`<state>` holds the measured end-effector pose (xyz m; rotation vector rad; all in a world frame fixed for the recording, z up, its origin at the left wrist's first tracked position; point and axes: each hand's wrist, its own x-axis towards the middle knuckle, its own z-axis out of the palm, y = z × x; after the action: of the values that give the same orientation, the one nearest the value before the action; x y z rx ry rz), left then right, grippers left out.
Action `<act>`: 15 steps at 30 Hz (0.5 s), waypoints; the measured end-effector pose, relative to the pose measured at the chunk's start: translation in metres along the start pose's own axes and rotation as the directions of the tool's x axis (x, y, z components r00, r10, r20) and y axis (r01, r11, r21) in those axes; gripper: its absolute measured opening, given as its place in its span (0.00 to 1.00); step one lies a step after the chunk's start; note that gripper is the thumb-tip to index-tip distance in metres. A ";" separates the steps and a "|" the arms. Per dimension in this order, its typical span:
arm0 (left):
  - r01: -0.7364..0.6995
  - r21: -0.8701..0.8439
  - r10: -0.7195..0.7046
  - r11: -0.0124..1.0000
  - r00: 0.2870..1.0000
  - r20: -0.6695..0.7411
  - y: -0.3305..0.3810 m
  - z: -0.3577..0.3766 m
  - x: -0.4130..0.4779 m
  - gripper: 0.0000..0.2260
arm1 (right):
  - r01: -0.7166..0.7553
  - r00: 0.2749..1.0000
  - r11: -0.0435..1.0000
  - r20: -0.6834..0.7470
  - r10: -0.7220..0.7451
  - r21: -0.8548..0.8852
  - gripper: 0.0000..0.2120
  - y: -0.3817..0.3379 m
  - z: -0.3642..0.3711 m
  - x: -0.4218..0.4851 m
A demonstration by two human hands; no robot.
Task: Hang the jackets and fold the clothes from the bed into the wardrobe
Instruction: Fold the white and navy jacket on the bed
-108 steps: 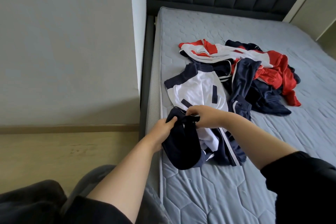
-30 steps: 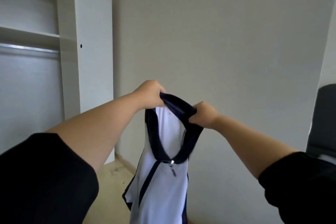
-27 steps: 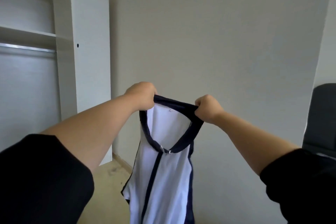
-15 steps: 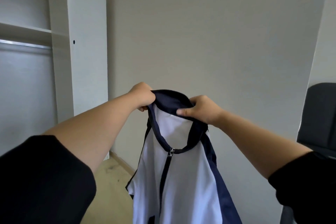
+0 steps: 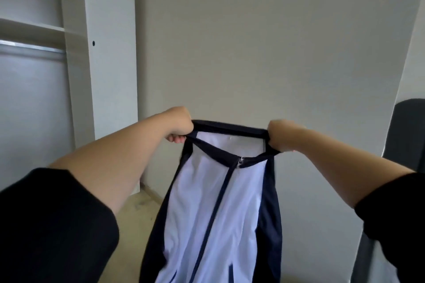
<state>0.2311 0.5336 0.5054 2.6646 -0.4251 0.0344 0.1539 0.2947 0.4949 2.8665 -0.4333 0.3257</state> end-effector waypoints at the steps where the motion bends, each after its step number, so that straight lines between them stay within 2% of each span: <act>1: 0.002 -0.035 -0.002 0.999 1.000 -0.006 0.000 0.001 0.002 0.13 | -0.017 1.000 0.997 -0.011 0.018 0.070 0.08 0.000 -0.001 0.001; 3: 0.002 -0.173 -0.023 0.985 0.993 -0.118 0.001 -0.004 0.008 0.13 | -0.058 0.991 0.940 -0.094 0.094 0.335 0.11 -0.002 -0.003 0.005; 4: -0.009 -0.273 -0.044 0.962 0.982 -0.185 0.000 -0.007 0.011 0.12 | -0.079 0.987 0.870 -0.086 0.138 0.488 0.11 -0.003 -0.005 0.006; 5: -0.002 -0.362 -0.076 0.932 0.977 -0.201 -0.003 -0.009 0.013 0.11 | -0.116 0.987 0.773 -0.014 0.159 0.623 0.11 -0.005 -0.006 0.004; 6: 0.036 -0.403 -0.102 0.914 0.984 -0.144 -0.005 -0.009 0.011 0.10 | -0.176 0.984 0.677 0.106 0.144 0.715 0.10 -0.007 -0.006 0.002; 8: 0.136 -0.371 -0.109 0.919 0.990 0.093 -0.013 -0.004 0.003 0.10 | -0.279 0.954 0.569 0.293 0.070 0.773 0.11 -0.011 -0.003 -0.003; 10: 0.167 -0.292 -0.083 0.942 0.956 0.280 -0.019 0.002 0.000 0.12 | -0.316 0.931 0.579 0.363 0.037 0.751 0.13 -0.011 0.001 -0.005; 13: 0.168 -0.324 -0.049 0.931 0.937 0.345 -0.024 0.008 0.003 0.14 | -0.282 0.943 0.598 0.331 0.029 0.750 0.17 -0.013 0.008 -0.002; 15: 0.173 -0.390 -0.039 0.904 0.944 0.327 -0.025 0.010 0.006 0.15 | -0.268 0.953 0.505 0.302 0.014 0.821 0.11 -0.009 0.013 0.001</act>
<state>0.2441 0.5491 0.4864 2.2642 -0.3357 -0.4687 0.1599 0.2995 0.4812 3.9159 -0.7304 0.2224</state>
